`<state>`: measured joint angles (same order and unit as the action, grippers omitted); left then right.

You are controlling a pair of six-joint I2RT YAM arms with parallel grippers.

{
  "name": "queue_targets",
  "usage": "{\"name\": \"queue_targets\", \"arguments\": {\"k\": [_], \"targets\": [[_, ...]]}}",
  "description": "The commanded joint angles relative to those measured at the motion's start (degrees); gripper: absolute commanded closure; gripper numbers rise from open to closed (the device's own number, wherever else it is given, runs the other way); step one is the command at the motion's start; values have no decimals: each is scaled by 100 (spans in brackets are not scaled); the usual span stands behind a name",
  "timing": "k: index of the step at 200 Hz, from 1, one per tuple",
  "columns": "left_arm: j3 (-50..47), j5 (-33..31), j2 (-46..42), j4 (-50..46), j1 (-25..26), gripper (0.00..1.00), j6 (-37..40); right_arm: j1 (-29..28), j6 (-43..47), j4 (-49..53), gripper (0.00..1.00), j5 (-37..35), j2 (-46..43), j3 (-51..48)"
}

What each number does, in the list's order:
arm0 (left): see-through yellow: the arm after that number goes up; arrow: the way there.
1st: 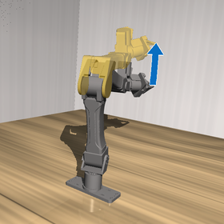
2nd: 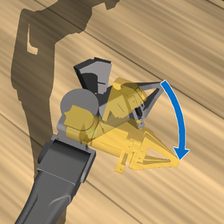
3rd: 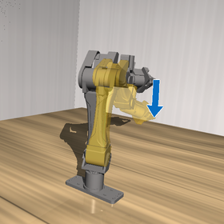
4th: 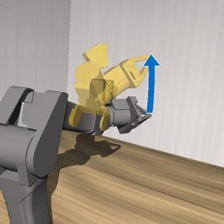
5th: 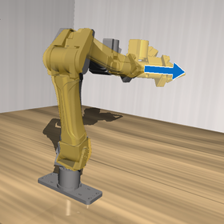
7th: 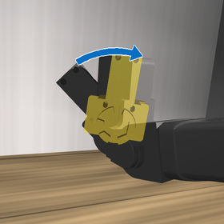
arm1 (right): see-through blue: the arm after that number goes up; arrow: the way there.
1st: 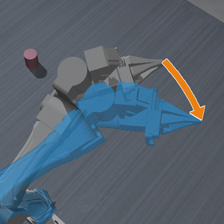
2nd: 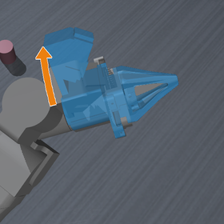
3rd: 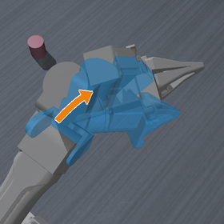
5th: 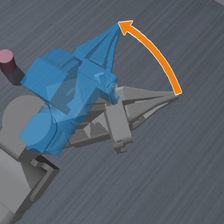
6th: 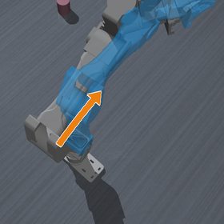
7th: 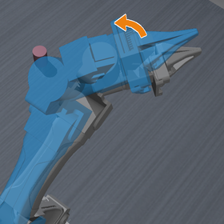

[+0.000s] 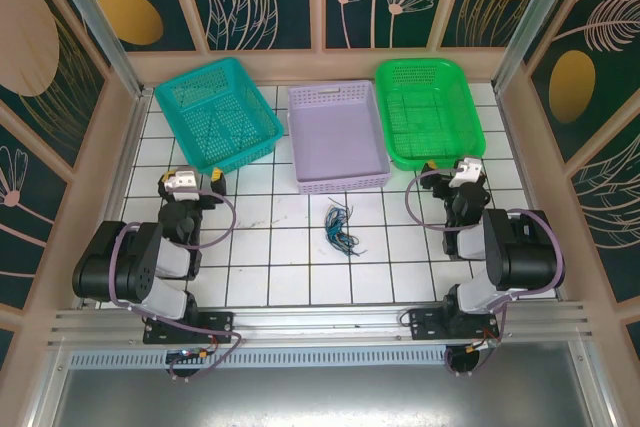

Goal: Untangle the cables

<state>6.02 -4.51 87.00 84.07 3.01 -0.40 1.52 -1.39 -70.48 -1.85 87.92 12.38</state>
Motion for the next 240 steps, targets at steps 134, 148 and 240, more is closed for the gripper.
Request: {"name": "queue_targets", "arguments": {"k": [134, 148, 240], "targets": [[83, 20, -52, 39, -66, 1, -23, 34, 16, -97, 1, 73, 30, 98], [53, 28, -61, 91, -63, 1, -21, 35, 16, -91, 1, 70, 28, 98], [-385, -1051, -4436, -2703, 15, 1, -265, -220, -412, 1534, 1, -1112, -2669, 219]]}}
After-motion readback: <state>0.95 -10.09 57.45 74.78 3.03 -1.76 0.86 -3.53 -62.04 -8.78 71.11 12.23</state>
